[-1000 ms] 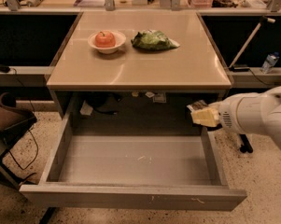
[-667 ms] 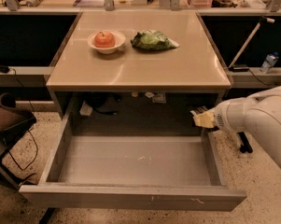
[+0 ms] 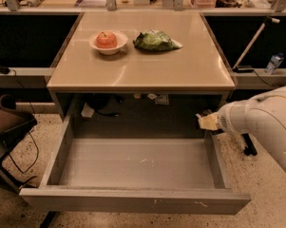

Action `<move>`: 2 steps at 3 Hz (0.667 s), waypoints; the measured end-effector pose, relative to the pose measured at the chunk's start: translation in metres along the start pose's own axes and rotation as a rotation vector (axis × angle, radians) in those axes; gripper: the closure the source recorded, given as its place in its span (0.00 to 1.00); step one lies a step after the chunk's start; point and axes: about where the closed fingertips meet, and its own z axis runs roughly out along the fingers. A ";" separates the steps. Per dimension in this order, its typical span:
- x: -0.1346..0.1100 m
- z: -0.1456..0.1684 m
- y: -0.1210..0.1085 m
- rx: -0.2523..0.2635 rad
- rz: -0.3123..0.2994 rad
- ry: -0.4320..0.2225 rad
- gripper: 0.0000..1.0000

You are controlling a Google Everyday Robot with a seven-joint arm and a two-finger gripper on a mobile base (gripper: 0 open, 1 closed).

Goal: Place rxbar chocolate into top drawer

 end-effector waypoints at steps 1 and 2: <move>0.060 0.022 0.036 -0.105 -0.014 0.117 1.00; 0.114 0.024 0.098 -0.327 -0.078 0.240 1.00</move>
Offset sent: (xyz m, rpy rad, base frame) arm -0.2082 0.1437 -0.1301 0.3264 0.6191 0.6000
